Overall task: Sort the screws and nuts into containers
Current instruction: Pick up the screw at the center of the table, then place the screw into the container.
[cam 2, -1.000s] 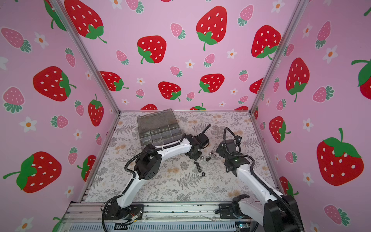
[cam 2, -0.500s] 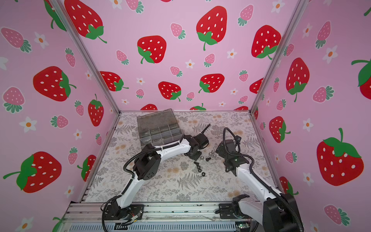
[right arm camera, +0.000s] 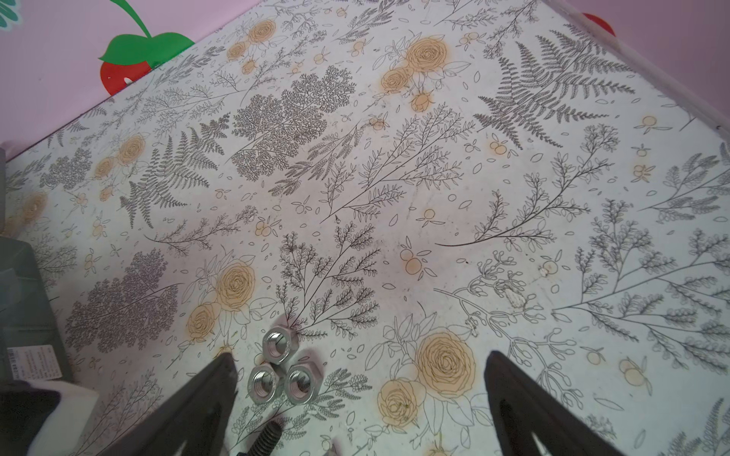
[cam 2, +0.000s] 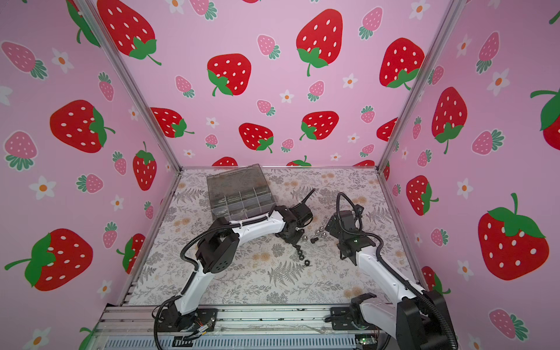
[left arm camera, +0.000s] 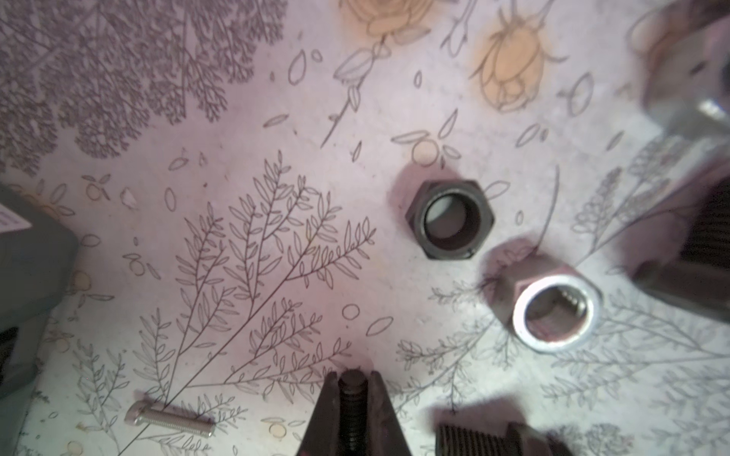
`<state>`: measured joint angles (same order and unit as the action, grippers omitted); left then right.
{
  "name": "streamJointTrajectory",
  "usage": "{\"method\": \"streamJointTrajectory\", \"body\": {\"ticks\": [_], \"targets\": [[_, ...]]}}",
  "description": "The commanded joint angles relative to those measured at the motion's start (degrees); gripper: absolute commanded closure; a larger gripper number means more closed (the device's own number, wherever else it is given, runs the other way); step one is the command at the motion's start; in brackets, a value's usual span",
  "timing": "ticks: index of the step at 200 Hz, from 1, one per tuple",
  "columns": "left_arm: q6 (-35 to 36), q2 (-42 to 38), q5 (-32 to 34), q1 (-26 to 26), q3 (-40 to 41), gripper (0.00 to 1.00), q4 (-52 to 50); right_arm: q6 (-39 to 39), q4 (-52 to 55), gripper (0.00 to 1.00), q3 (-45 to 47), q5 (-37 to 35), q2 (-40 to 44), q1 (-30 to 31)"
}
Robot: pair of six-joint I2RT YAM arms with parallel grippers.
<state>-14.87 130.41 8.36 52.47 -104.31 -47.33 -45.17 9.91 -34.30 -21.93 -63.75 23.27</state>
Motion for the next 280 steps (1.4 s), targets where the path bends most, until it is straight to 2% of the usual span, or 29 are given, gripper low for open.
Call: {"method": "streamJointTrajectory", "body": {"ticks": [1, 150, 280], "targets": [[-0.69, -2.04, 0.48, 0.38, 1.12, 1.00, -3.29, -0.79, -0.65, 0.00, 0.09, -0.18, -0.28, 0.34], [-0.37, -10.90, 4.43, -1.49, 3.94, 1.00, -2.32, -0.62, -0.38, 0.00, 0.21, -0.28, -0.47, 0.37], [3.01, -17.92, 8.91, -11.54, 5.74, 1.00, 0.08, -0.35, -0.15, 0.00, 0.20, -0.22, -0.41, 0.31]]}}
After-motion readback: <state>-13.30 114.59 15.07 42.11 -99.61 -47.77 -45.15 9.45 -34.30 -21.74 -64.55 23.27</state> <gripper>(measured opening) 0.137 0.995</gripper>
